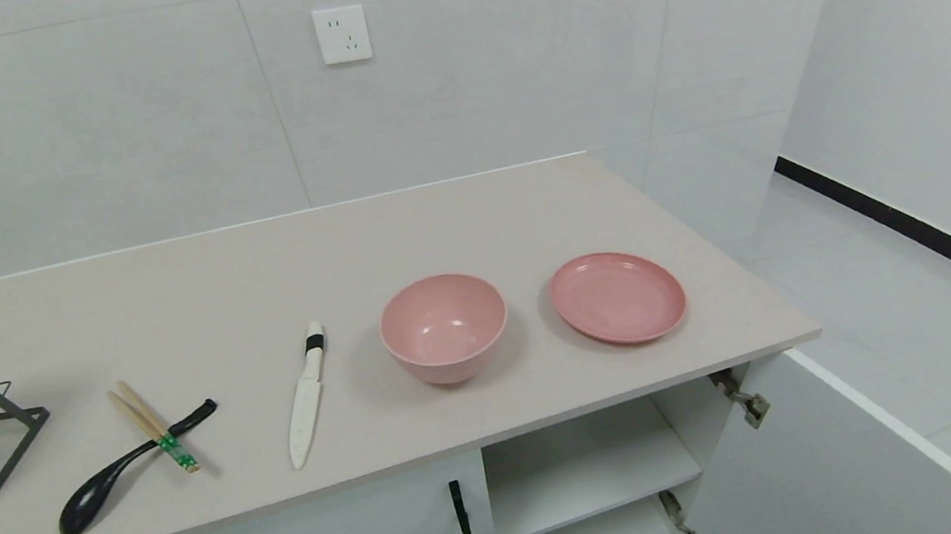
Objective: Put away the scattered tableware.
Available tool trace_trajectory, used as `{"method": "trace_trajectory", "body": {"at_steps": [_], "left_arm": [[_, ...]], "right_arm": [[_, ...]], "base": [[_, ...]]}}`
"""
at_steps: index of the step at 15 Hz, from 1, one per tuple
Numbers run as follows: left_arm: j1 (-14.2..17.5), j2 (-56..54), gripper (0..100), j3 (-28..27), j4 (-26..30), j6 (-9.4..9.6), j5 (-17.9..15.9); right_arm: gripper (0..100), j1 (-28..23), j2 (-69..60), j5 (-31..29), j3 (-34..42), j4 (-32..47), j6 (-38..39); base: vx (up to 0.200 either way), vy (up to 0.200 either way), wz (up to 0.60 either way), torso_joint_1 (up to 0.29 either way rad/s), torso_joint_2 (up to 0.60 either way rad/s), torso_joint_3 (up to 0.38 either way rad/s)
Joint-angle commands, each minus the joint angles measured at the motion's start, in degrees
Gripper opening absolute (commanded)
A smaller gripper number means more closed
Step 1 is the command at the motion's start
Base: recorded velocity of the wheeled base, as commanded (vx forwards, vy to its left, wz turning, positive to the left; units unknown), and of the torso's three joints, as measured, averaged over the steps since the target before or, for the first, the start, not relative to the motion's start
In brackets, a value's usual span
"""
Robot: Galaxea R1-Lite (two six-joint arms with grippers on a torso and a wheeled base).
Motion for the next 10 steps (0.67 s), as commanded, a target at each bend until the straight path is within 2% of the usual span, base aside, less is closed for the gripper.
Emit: {"method": "trace_trajectory", "body": {"at_steps": [1,5,7,10], "left_arm": [[0.1,0.1,100,0.0,0.0,0.0,0.0],[0.0,0.1,100,0.0,0.0,-0.09,0.0],[0.0,0.1,100,0.0,0.0,0.62,-0.2],[0.0,0.1,100,0.0,0.0,0.09,0.0]], "right_arm": [[100,0.0,0.1,0.1,0.0,0.0,0.0],[100,0.0,0.1,0.1,0.0,0.0,0.0],[100,0.0,0.1,0.1,0.0,-0.1,0.0],[100,0.0,0.1,0.1,0.0,0.0,0.1]], "base": [[0.0,0.0,0.0,0.251,-0.51,-0.246],[0.0,0.0,0.0,0.295,-0.57,-0.279],[0.0,0.0,0.0,0.308,-0.6,-0.295],[0.0,0.0,0.0,0.068,-0.16,-0.06]]}}
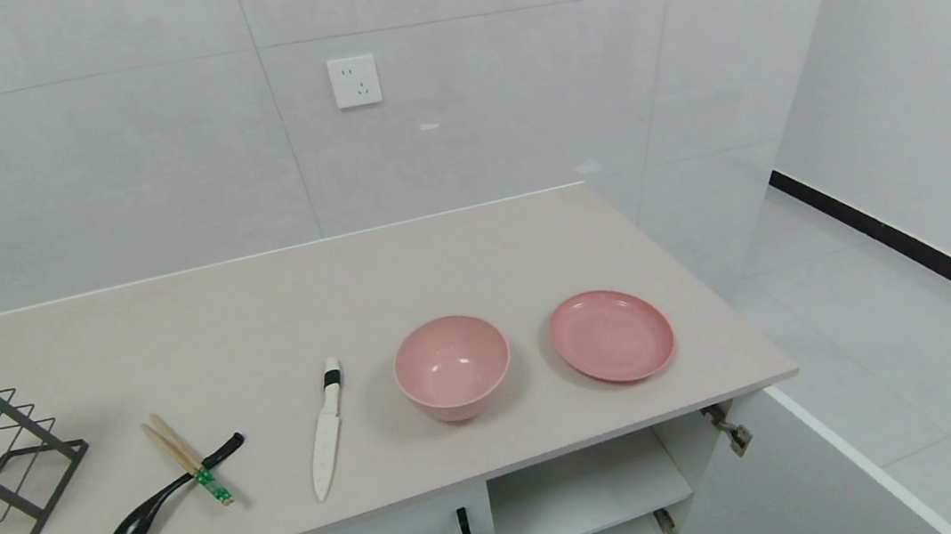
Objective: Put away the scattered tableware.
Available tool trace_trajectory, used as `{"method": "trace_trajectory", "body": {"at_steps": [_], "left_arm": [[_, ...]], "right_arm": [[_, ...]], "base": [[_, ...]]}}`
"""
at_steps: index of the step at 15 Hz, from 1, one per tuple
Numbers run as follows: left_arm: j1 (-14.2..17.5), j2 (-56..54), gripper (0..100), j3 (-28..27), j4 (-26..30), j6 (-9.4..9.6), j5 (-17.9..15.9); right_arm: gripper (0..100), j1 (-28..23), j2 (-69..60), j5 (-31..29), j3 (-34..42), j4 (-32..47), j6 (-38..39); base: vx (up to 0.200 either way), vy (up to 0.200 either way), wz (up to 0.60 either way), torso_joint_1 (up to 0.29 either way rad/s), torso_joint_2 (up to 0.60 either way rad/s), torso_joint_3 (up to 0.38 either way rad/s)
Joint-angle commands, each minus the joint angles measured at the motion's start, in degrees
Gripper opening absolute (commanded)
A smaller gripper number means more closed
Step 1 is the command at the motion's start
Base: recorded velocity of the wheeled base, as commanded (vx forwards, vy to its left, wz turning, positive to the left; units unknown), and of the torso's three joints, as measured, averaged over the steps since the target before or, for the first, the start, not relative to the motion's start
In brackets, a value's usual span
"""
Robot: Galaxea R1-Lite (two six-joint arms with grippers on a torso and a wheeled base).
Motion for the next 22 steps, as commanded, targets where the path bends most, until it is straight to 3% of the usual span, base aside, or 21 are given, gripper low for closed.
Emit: {"method": "trace_trajectory", "body": {"at_steps": [1,4,5,11,12,13,14,15,16,18,22], "left_arm": [[0.0,0.1,100,0.0,0.0,-0.13,0.0],[0.0,0.1,100,0.0,0.0,-0.31,0.2],[0.0,0.1,100,0.0,-0.1,-1.36,0.7],[0.1,0.1,100,0.0,0.0,-0.75,0.7],[0.0,0.1,100,0.0,-0.1,-1.1,0.9],[0.0,0.1,100,0.0,-0.1,-1.19,1.0],[0.1,0.1,100,0.0,-0.1,-1.19,1.0],[0.1,0.1,100,0.0,-0.1,-1.1,1.0],[0.1,0.1,100,0.0,-0.1,-1.28,1.1],[0.1,0.1,100,0.0,-0.2,-1.89,1.8],[0.1,0.1,100,0.0,-0.1,-1.89,1.8]], "right_arm": [[100,0.0,0.1,0.0,0.0,0.0,0.1],[100,0.0,0.1,0.0,0.0,0.0,0.0],[100,0.0,0.1,0.0,0.0,0.0,-0.1],[100,0.2,0.1,0.1,0.0,-0.2,-0.3],[100,0.1,0.1,0.5,0.0,-1.7,-0.4],[100,-0.2,0.2,0.7,-2.9,-10.4,-0.8],[100,-0.2,0.3,0.9,-3.2,-11.0,-1.0],[100,-1.6,5.1,7.4,-8.8,-13.7,-3.8],[100,-1.3,6.8,9.9,-9.3,-11.9,-3.8],[100,0.8,12.8,11.8,-9.1,-8.3,-3.8],[100,5.6,27.4,11.8,-11.3,-8.3,-3.9]], "base": [[0.0,0.0,0.0,0.0,0.0,0.0],[0.0,0.0,0.0,0.0,0.0,0.0],[0.2,0.0,0.0,0.017,0.01,0.002],[0.033,0.0,0.0,0.001,0.0,0.0],[0.0,0.0,0.0,0.0,0.0,0.0],[0.0,0.0,0.0,0.0,0.0,0.0],[0.0,0.0,0.0,0.0,0.0,0.0],[0.0,0.0,0.0,0.0,0.0,0.0],[0.0,0.0,0.0,0.0,0.0,0.0],[0.0,0.0,0.0,0.0,0.0,0.0],[0.0,0.0,0.0,0.0,0.0,0.0]]}}
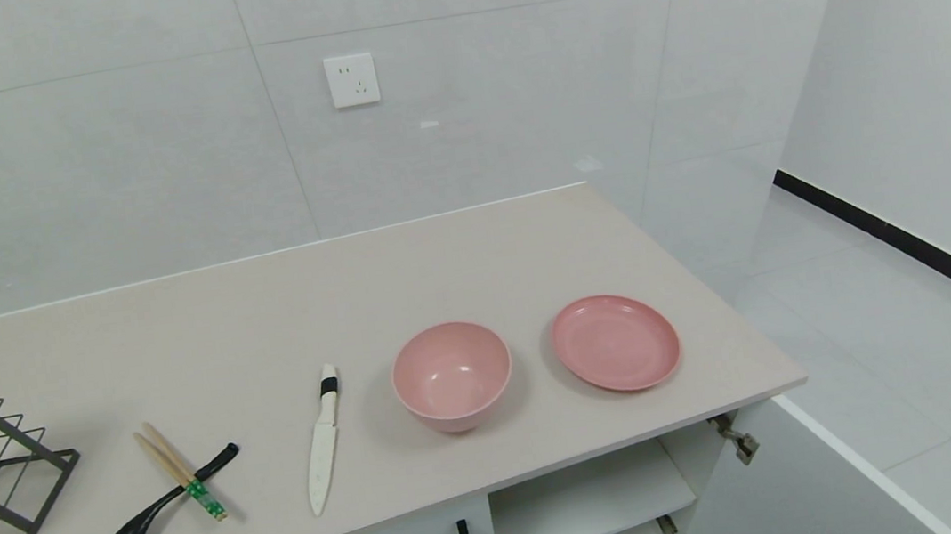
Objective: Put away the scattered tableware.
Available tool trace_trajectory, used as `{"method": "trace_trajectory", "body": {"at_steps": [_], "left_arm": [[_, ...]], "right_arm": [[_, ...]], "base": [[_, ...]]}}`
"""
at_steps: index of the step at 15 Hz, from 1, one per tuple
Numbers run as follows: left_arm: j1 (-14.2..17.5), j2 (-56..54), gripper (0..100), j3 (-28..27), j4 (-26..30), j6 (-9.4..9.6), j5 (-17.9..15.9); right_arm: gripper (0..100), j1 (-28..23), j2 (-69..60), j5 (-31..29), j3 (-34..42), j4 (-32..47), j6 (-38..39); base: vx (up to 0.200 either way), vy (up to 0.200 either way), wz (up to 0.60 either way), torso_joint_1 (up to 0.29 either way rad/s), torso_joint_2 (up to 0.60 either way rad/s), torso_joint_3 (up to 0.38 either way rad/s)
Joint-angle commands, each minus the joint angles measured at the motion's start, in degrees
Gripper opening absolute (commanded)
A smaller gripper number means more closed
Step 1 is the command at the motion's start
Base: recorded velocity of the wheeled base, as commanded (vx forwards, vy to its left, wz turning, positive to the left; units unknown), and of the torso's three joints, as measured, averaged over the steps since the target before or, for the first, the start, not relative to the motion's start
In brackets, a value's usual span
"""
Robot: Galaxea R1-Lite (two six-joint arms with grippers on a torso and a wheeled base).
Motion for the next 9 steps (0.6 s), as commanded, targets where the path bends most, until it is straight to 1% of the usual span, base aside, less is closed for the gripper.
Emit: {"method": "trace_trajectory", "body": {"at_steps": [1,6,7,9], "left_arm": [[0.0,0.1,100,0.0,-0.1,-0.1,0.0],[0.0,0.1,100,0.0,-0.1,-0.19,0.1],[0.0,0.1,100,0.0,-0.1,-0.19,0.1],[0.0,0.1,100,0.0,-0.1,-0.54,0.2]], "right_arm": [[100,3.2,15.1,0.3,-2.0,0.2,-0.1],[100,3.2,23.2,0.4,-4.1,0.2,-0.2],[100,3.2,27.5,0.4,-4.9,0.0,-0.2],[100,3.2,30.3,0.4,-4.7,-0.1,-0.4]], "base": [[0.0,0.0,0.0,0.0,0.0,0.0],[0.0,0.0,0.0,0.0,0.0,0.0],[0.0,0.0,0.0,0.0,0.0,0.0],[0.0,0.0,0.0,0.0,0.0,0.0]]}}
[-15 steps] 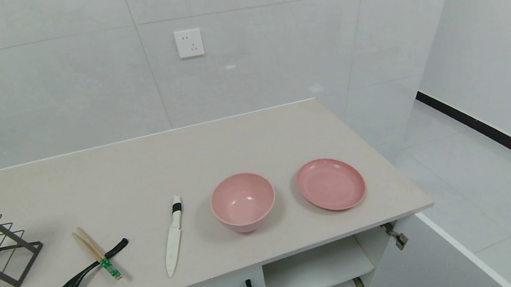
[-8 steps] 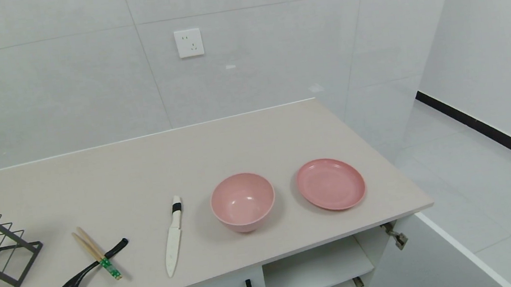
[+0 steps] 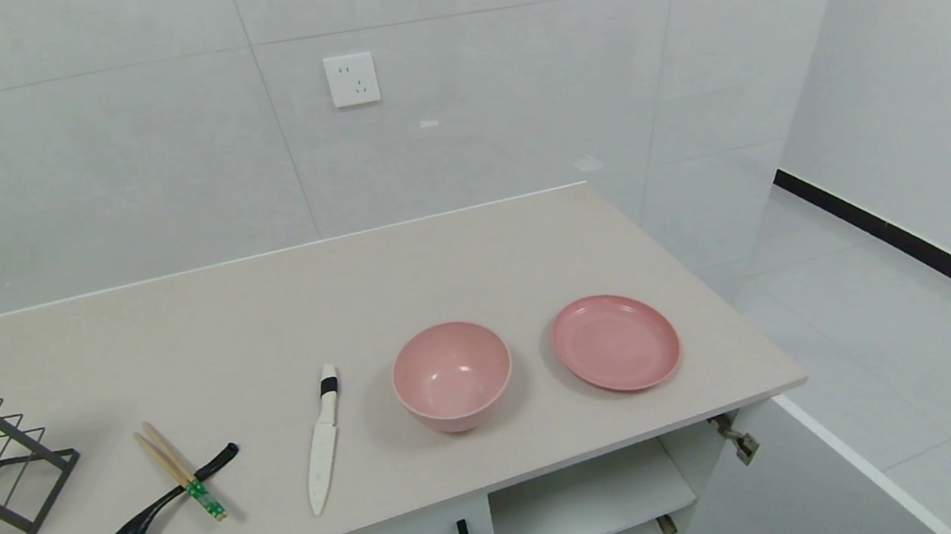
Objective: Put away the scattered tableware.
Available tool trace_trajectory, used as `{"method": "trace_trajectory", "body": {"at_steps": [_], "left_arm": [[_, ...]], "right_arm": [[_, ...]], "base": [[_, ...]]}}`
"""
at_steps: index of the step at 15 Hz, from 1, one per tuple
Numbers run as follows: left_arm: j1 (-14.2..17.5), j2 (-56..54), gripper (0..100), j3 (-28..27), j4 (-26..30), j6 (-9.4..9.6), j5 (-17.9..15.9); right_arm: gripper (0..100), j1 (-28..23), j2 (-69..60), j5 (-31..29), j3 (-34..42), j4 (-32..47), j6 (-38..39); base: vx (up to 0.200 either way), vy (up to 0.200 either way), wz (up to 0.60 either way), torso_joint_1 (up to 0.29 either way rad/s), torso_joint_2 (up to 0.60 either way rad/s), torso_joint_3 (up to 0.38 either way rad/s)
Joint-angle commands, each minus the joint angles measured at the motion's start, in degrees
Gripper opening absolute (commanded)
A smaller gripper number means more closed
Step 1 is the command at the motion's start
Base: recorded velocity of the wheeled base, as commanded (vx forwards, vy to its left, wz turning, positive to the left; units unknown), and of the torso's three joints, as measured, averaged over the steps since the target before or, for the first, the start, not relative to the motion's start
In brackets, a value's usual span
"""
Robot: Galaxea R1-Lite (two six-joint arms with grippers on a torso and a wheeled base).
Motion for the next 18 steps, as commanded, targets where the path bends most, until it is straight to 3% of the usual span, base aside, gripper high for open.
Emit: {"method": "trace_trajectory", "body": {"at_steps": [1,10,13,18], "left_arm": [[0.1,0.1,100,0.0,-0.1,-0.21,0.2],[0.0,0.1,100,0.0,-0.1,-0.3,0.2],[0.0,0.1,100,0.0,-0.1,-0.38,0.2],[0.0,0.1,100,0.0,-0.1,-0.65,0.2]], "right_arm": [[100,0.1,7.4,0.0,-0.3,-0.1,-0.2],[100,0.4,25.2,0.1,-1.0,-14.9,-1.9],[100,2.5,36.0,0.1,-1.5,-24.6,-2.0],[100,4.1,44.1,0.0,-6.1,-26.0,-2.1]], "base": [[0.0,0.0,0.0,0.0,0.0,0.0],[0.0,0.0,0.0,0.0,0.0,0.0],[0.0,0.0,0.0,0.0,0.0,0.0],[0.0,0.0,0.0,0.0,0.0,0.0]]}}
